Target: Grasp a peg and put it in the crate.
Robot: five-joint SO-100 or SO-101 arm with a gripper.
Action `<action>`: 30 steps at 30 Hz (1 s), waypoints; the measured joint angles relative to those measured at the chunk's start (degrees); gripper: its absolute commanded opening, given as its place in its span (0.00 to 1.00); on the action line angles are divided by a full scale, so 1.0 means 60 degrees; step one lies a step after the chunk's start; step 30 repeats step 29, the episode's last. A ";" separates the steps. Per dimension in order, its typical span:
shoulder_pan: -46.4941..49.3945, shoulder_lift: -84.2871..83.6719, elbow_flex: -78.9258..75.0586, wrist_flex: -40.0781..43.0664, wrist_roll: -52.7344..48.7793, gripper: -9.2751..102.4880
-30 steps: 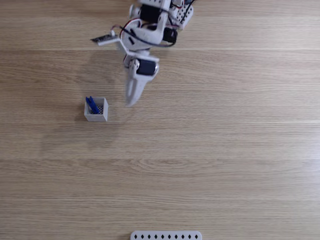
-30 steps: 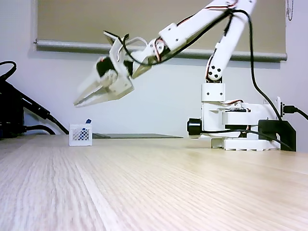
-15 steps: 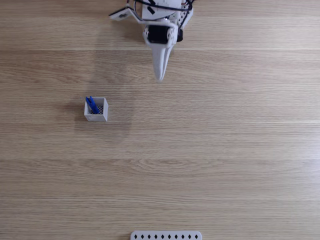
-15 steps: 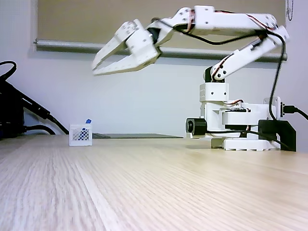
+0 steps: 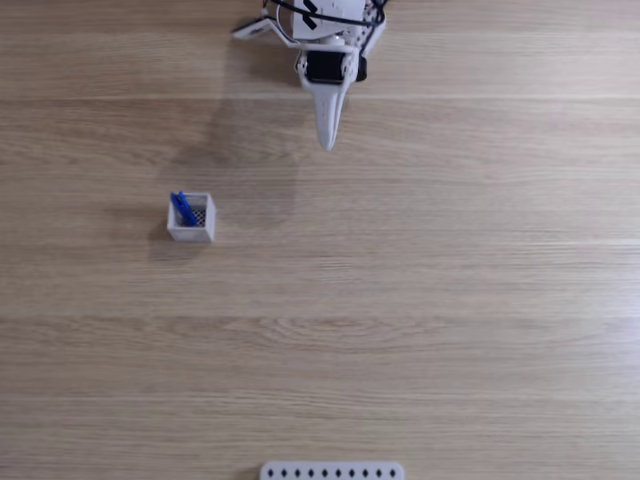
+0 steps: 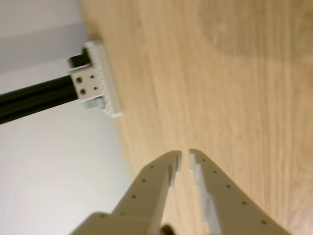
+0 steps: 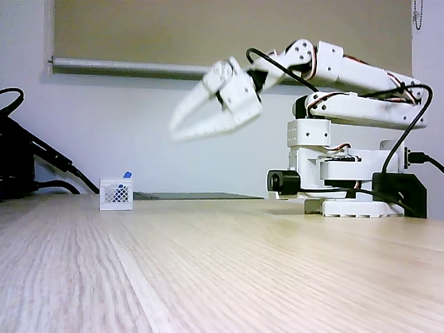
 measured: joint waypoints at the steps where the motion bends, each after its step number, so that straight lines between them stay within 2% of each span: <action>1: 0.0000 0.0044 0.0059 0.0088 0.0103 0.08; 11: 0.0000 0.0103 0.0410 0.0718 0.0352 0.08; 21: 0.0000 0.0103 0.0410 0.2915 0.0439 0.08; 30: 0.0000 0.0103 0.0410 0.3105 0.0439 0.08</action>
